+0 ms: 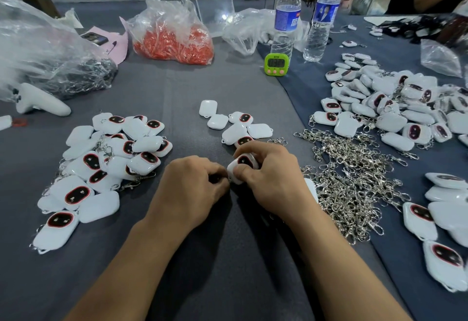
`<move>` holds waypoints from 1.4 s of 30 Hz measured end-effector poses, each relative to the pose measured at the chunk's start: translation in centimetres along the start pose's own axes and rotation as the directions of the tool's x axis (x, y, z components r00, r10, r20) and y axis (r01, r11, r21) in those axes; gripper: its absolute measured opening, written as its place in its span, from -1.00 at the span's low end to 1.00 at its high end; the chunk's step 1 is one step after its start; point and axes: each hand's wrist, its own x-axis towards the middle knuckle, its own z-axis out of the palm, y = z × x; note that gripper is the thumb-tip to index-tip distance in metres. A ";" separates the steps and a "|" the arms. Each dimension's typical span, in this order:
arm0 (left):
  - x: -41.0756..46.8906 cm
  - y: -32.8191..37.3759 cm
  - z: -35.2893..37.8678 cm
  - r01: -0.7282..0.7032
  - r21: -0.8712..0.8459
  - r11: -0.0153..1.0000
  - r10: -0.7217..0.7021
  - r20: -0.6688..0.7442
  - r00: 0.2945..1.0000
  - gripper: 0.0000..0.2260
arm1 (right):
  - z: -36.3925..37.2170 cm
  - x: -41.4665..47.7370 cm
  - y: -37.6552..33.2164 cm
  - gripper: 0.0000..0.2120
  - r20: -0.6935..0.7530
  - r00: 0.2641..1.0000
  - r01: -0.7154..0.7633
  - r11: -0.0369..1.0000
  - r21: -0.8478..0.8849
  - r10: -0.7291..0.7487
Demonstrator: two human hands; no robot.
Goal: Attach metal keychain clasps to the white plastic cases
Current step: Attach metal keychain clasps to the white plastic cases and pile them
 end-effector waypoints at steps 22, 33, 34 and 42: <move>0.5 0.3 -0.5 0.095 -0.387 0.917 -0.089 0.033 0.995 -0.90 | -0.7 0.2 -0.6 -0.88 0.194 0.947 -0.321 0.732 0.601 0.256; 0.6 1.2 0.2 0.148 -0.601 0.785 -0.180 0.007 0.984 -0.81 | -0.9 -0.1 -1.5 -0.88 0.224 0.942 -0.330 0.574 0.750 0.250; 0.7 1.3 0.2 0.150 -0.617 0.773 -0.195 -0.006 0.981 -0.80 | -0.9 -0.1 -1.5 -0.88 0.210 0.947 -0.316 0.576 0.754 0.244; 0.4 1.3 -0.1 -0.228 0.203 0.952 0.257 -0.130 0.958 -0.87 | 0.8 -0.8 -0.9 -0.86 -0.133 0.985 -0.047 0.911 0.409 0.111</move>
